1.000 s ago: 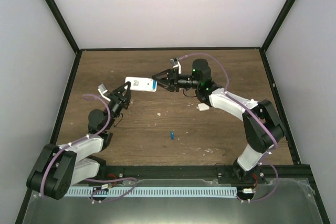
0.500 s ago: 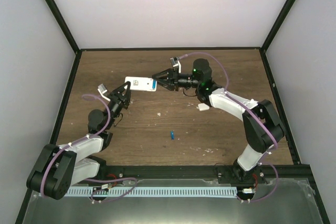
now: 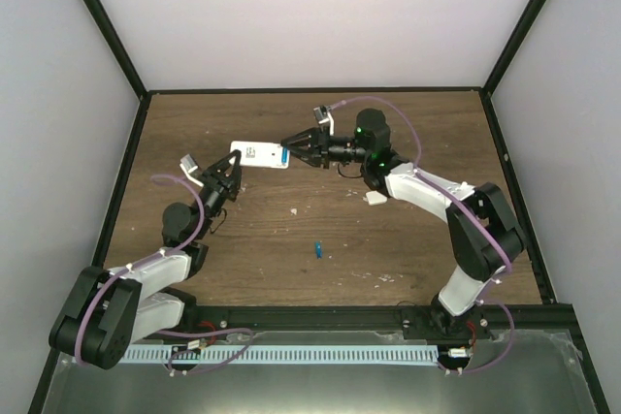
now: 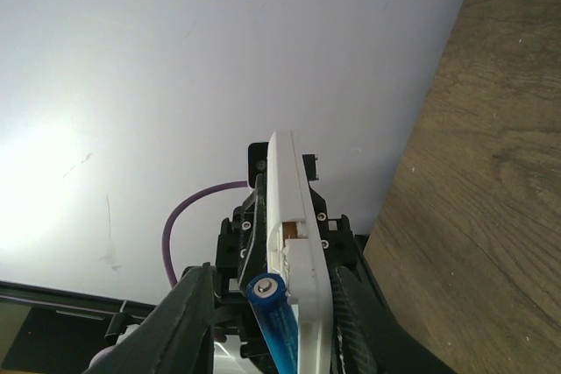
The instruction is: Load the batteries into the remote control
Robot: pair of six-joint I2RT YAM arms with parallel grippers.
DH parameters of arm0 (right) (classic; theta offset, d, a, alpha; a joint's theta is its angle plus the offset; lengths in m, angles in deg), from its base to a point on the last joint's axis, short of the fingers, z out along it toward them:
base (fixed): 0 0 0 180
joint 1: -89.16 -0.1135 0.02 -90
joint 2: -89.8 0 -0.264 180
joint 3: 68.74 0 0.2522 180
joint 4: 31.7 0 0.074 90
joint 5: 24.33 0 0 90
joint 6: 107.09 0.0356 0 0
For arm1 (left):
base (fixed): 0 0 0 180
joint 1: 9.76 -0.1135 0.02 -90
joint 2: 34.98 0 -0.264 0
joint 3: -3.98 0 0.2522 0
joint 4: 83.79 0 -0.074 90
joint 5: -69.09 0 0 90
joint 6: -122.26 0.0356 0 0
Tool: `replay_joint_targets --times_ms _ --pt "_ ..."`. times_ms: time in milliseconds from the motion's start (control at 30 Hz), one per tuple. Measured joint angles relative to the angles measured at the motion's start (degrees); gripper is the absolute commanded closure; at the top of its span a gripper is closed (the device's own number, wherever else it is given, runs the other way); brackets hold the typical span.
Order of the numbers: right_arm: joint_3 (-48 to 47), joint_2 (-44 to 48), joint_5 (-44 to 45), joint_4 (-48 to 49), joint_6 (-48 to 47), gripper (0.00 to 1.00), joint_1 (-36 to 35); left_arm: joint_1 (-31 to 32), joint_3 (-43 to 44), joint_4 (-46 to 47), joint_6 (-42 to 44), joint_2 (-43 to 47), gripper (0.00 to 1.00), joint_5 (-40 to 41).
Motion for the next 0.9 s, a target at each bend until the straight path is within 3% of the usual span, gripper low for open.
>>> replay_joint_targets --times_ms 900 --pt "-2.2 0.0 0.8 -8.2 -10.1 0.85 -1.9 0.0 -0.5 -1.0 -0.1 1.4 1.0 0.6"
